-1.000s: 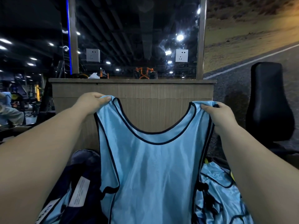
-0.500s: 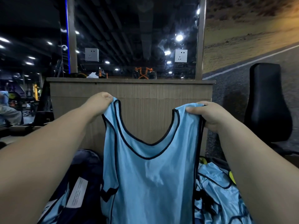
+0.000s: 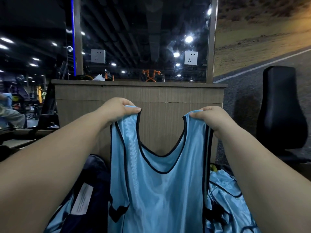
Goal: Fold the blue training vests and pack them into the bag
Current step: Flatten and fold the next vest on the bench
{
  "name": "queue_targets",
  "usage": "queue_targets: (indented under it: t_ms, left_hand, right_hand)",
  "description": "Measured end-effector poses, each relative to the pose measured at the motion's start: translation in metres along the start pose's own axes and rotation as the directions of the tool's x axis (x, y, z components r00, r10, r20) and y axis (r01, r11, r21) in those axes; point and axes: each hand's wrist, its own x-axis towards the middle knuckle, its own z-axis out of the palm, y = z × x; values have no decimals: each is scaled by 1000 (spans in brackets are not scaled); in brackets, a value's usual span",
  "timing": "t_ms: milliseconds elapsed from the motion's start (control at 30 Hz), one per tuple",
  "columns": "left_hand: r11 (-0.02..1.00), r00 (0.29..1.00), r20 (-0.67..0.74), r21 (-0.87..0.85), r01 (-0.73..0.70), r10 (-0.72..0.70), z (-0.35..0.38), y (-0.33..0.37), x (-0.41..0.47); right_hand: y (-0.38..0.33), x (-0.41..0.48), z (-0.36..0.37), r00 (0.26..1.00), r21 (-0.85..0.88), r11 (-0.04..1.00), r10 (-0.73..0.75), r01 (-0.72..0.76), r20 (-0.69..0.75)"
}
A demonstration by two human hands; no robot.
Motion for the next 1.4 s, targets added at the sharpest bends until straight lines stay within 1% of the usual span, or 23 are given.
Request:
queue_targets:
  t_ms: [100, 167, 333, 433, 533, 600, 667, 800, 933, 1000, 1100, 1133, 1167, 1267, 1400]
  left_hand:
    - [999, 1000, -3, -40, 20, -20, 2, -1, 2]
    - [997, 999, 29, -66, 41, -39, 5, 1, 2]
    - [988, 988, 126, -117, 100, -85, 19, 14, -4]
    - [975, 978, 181, -180, 134, -101, 32, 25, -9]
    - [954, 975, 199, -260, 146, -95, 49, 37, -13]
    - [947, 977, 190, -284, 147, -94, 59, 44, -15]
    - [951, 980, 168, -270, 149, -106, 67, 52, -18]
    - [927, 974, 182, -325, 187, -133, 73, 54, -19]
    - [910, 975, 191, -373, 183, -117, 72, 44, -14]
    - [884, 970, 211, -423, 199, -117, 70, 37, -11]
    - [770, 927, 361, -561, 305, -103, 65, 33, -15]
    - [746, 917, 387, -580, 328, -103, 63, 32, -16]
    - [734, 912, 398, -590, 336, -98, 62, 31, -17]
    - [742, 913, 390, -577, 342, -117, 60, 29, -18]
    - [715, 901, 423, -602, 355, -92, 59, 33, -20]
  right_hand:
    - [-1, 2, 2, 997, 74, 995, 63, -60, -42]
    - [-1, 1, 6, 994, 134, 987, 95, -86, -60]
    - [-2, -4, 22, 990, 155, 985, 91, -73, -111]
    - [-5, -9, 35, 995, 143, 989, 57, -45, -79]
    - [-10, -14, 52, 998, 93, 995, -23, 29, -57]
    - [-16, -22, 63, 996, 58, 995, -80, 82, -35]
    - [-19, -29, 71, 990, 21, 990, -138, 138, 8]
    - [-22, -38, 80, 970, -84, 967, -239, 242, 43]
    - [-23, -44, 78, 969, -108, 966, -225, 236, 106]
    - [-25, -46, 77, 970, -73, 974, -201, 212, 140]
    - [-26, -45, 77, 958, 67, 989, -147, 134, 247]
    - [-26, -44, 76, 953, 45, 988, -156, 149, 260]
    - [-24, -44, 76, 950, -12, 981, -183, 192, 255]
    - [-19, -44, 75, 936, -172, 931, -286, 322, 206]
    - [-17, -41, 75, 919, -279, 876, -359, 393, 164]
